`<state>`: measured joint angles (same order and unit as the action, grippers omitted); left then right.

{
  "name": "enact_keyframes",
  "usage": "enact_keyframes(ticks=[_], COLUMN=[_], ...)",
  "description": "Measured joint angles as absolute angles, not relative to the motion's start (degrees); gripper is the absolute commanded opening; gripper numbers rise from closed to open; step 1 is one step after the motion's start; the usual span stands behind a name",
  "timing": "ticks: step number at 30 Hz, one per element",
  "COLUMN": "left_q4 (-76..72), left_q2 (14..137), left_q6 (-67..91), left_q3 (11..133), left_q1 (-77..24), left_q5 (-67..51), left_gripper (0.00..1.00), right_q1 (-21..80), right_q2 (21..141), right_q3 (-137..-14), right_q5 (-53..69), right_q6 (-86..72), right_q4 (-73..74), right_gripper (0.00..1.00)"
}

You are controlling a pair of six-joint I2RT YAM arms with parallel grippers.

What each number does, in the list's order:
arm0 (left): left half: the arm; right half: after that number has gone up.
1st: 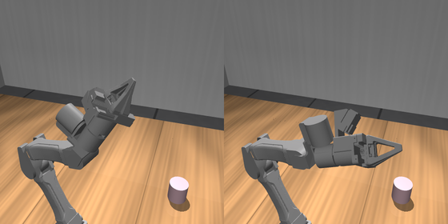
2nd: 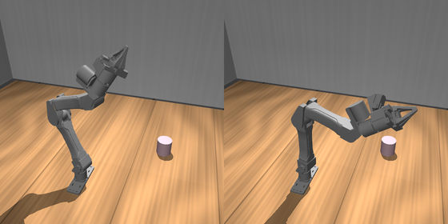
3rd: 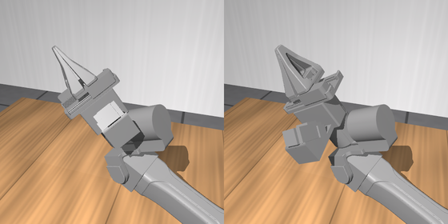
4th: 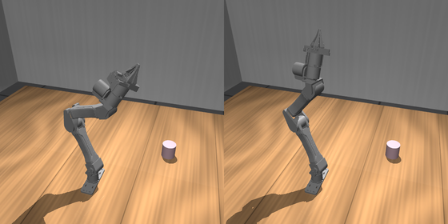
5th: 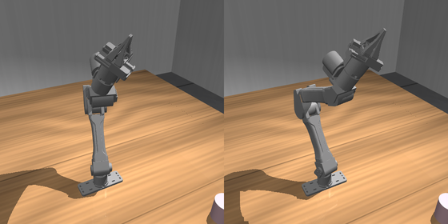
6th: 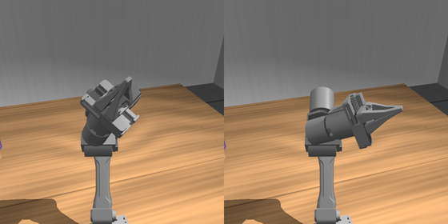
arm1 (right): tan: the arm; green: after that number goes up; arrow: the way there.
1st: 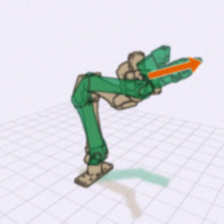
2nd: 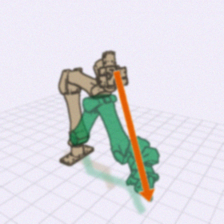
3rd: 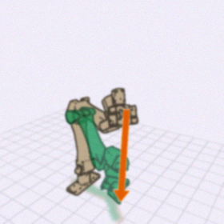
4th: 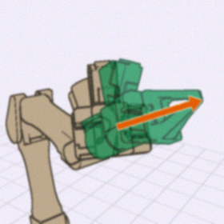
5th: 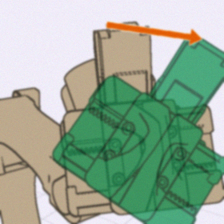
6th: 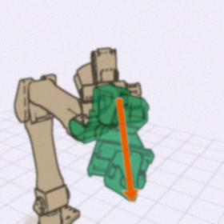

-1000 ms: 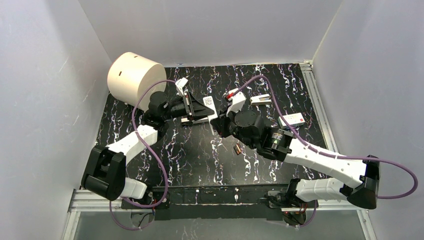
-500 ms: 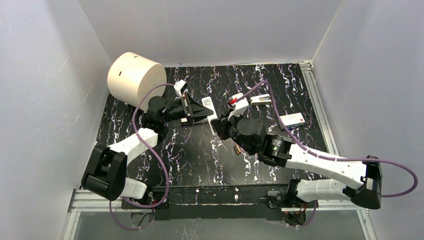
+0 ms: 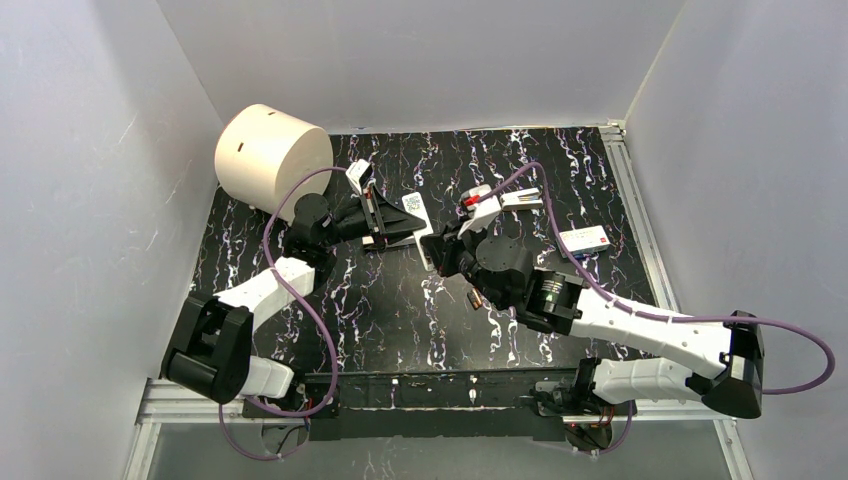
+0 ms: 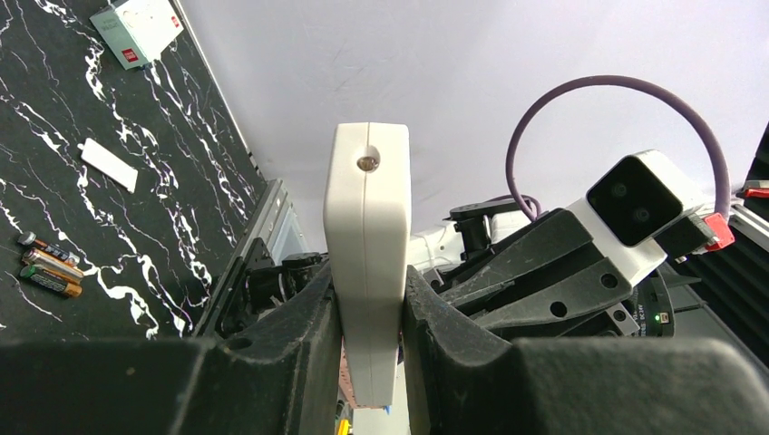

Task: Load the batteries into the remote control
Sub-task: Load the battery into the remote control.

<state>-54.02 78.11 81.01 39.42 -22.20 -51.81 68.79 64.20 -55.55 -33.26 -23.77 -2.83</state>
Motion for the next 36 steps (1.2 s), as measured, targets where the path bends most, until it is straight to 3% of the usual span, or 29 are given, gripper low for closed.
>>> enact_keyframes(ticks=[9,24,36], left_q4=[-53.6,-53.6,-53.5], left_q2=[78.1,78.1,78.1], left_q6=[82.8,85.1,84.8], left_q3=[39.4,39.4,39.4], left_q1=[-22.2,-22.3,-22.3], left_q5=[-51.4,-50.7,-50.2], left_gripper=[0.0,0.0,0.0], right_q1=[68.9,69.1,69.5], right_q2=[63.4,61.4,61.1], right_q3=[-52.6,-50.5,-51.2], right_q5=[-33.0,-31.9,-33.7], right_q6=[-24.3,-24.0,-25.4], right_q4=[-6.7,-8.3,-7.0], right_gripper=[0.19,0.28,0.5])
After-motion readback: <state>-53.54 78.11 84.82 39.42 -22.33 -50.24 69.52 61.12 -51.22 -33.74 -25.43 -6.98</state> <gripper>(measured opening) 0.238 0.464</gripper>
